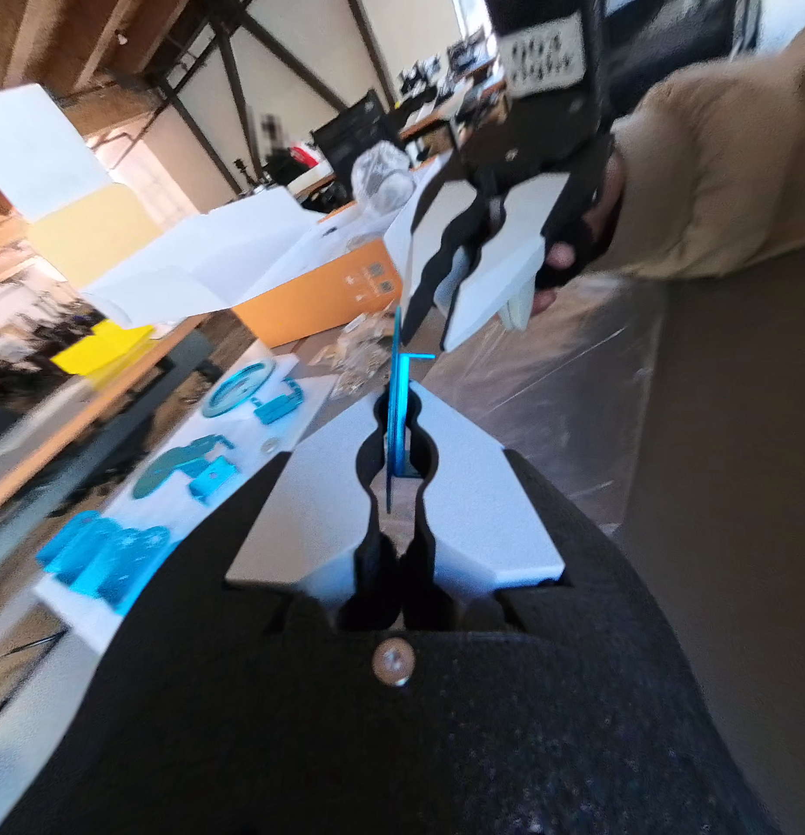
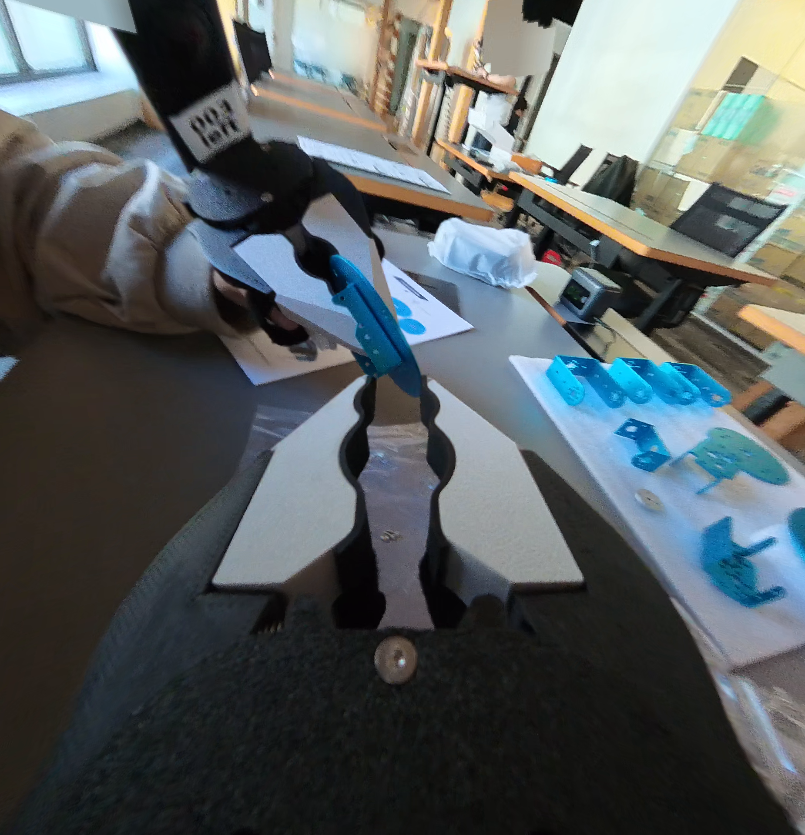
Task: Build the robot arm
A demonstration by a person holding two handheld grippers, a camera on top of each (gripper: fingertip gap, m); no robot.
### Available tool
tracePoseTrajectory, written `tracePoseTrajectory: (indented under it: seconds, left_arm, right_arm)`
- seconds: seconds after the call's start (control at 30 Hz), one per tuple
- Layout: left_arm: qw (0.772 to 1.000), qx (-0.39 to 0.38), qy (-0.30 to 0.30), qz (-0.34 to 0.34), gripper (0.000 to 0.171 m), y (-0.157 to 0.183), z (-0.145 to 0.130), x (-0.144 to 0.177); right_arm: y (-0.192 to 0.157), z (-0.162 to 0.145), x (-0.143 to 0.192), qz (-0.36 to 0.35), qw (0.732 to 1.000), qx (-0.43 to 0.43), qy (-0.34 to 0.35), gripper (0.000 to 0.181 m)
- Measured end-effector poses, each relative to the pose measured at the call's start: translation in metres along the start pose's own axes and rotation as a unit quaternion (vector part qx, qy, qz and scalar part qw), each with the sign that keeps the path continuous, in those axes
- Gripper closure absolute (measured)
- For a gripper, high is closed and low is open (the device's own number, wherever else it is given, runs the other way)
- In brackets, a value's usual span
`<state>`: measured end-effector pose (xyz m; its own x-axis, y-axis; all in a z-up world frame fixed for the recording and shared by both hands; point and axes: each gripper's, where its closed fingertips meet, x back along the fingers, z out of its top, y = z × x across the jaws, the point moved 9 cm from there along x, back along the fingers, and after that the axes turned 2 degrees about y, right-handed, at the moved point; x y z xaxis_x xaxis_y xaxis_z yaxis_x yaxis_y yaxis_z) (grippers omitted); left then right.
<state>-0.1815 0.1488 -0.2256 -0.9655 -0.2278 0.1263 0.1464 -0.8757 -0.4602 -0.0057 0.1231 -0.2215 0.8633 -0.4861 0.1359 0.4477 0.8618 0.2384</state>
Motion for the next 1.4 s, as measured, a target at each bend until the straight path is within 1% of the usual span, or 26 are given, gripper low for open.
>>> tracePoseTrajectory:
  seconds: [0.07,0.13,0.2,0.3,0.37,0.43,0.47,0.5,0.57,0.7,0.77,0.83,0.87,0.9,0.97,1.0,1.03,1.07,1.13,1.2,1.3,1.33,1.37,1.4]
  left_arm:
    - [0.998,0.055,0.030,-0.029,0.170,-0.002,0.003,0.002]
    - [0.990,0.116,0.057,-0.056,0.170,-0.006,0.005,0.004]
    - [0.972,0.196,0.087,-0.095,0.170,-0.009,0.005,0.004]
    - [0.927,0.323,0.126,-0.143,0.170,-0.015,0.001,0.001]
    - [0.891,0.394,0.147,-0.171,0.170,-0.019,-0.002,0.000]
    - [0.861,0.447,0.159,-0.185,0.170,-0.022,-0.005,-0.002]
    - [0.849,0.466,0.160,-0.190,0.170,-0.023,-0.007,-0.002]
    - [0.843,0.480,0.157,-0.187,0.169,-0.025,-0.009,-0.003]
    - [0.838,0.492,0.151,-0.182,0.165,-0.027,-0.012,-0.005]
    - [0.836,0.505,0.130,-0.171,0.150,-0.030,-0.019,-0.007]
    - [0.833,0.512,0.126,-0.166,0.147,-0.033,-0.022,-0.008]
    - [0.826,0.524,0.133,-0.161,0.146,-0.038,-0.025,-0.006]
    - [0.822,0.534,0.132,-0.148,0.138,-0.042,-0.027,-0.004]
    - [0.822,0.541,0.121,-0.134,0.135,-0.046,-0.032,-0.004]
    - [0.826,0.543,0.105,-0.107,0.136,-0.051,-0.040,-0.003]
    - [0.827,0.545,0.101,-0.093,0.134,-0.054,-0.044,-0.002]
    - [0.824,0.550,0.105,-0.092,0.131,-0.057,-0.044,-0.001]
    - [0.819,0.556,0.109,-0.094,0.134,-0.059,-0.044,0.000]
    - [0.821,0.554,0.114,-0.082,0.136,-0.064,-0.044,0.003]
    - [0.818,0.556,0.129,-0.070,0.137,-0.072,-0.045,0.010]
    - [0.811,0.563,0.155,-0.046,0.140,-0.088,-0.044,0.022]
    - [0.812,0.559,0.164,-0.036,0.142,-0.094,-0.042,0.028]
    - [0.817,0.551,0.171,-0.022,0.144,-0.101,-0.039,0.035]
    - [0.827,0.536,0.169,0.000,0.146,-0.109,-0.036,0.043]
  right_arm:
    - [0.000,0.001,0.001,0.026,0.999,-0.032,0.021,0.160]
    - [0.001,0.001,0.001,0.038,0.997,-0.055,0.034,0.159]
    - [-0.001,0.002,0.000,0.053,0.993,-0.086,0.054,0.160]
    - [-0.004,0.001,-0.007,0.077,0.982,-0.150,0.082,0.163]
    - [-0.001,0.002,-0.010,0.064,0.973,-0.194,0.109,0.178]
    - [0.002,0.002,-0.012,0.080,0.959,-0.243,0.122,0.180]
    - [0.005,0.001,-0.013,0.097,0.948,-0.279,0.122,0.181]
    - [0.009,-0.001,-0.015,0.109,0.933,-0.325,0.114,0.181]
    - [0.015,-0.007,-0.018,0.126,0.901,-0.401,0.110,0.181]
    - [0.024,-0.022,-0.018,0.128,0.854,-0.493,0.105,0.181]
    - [0.030,-0.027,-0.016,0.131,0.819,-0.548,0.110,0.181]
    - [0.038,-0.032,-0.012,0.132,0.779,-0.599,0.133,0.181]
    - [0.042,-0.037,-0.010,0.116,0.766,-0.620,0.125,0.181]
    - [0.045,-0.042,-0.008,0.102,0.763,-0.629,0.107,0.181]
    - [0.047,-0.044,-0.005,0.090,0.767,-0.629,0.091,0.181]
    - [0.048,-0.039,-0.003,0.108,0.763,-0.628,0.110,0.181]
    - [0.049,-0.034,-0.001,0.128,0.753,-0.633,0.130,0.181]
    - [0.051,-0.035,0.000,0.124,0.756,-0.632,0.122,0.181]
    - [0.053,-0.040,0.002,0.084,0.778,-0.617,0.087,0.181]
    - [0.057,-0.044,0.005,0.064,0.783,-0.615,0.074,0.181]
    - [0.061,-0.041,0.010,0.055,0.786,-0.609,0.084,0.181]
    - [0.062,-0.041,0.011,0.044,0.793,-0.602,0.081,0.181]
    - [0.063,-0.039,0.012,0.026,0.807,-0.585,0.075,0.181]
    - [0.063,-0.037,0.013,0.012,0.821,-0.567,0.068,0.181]
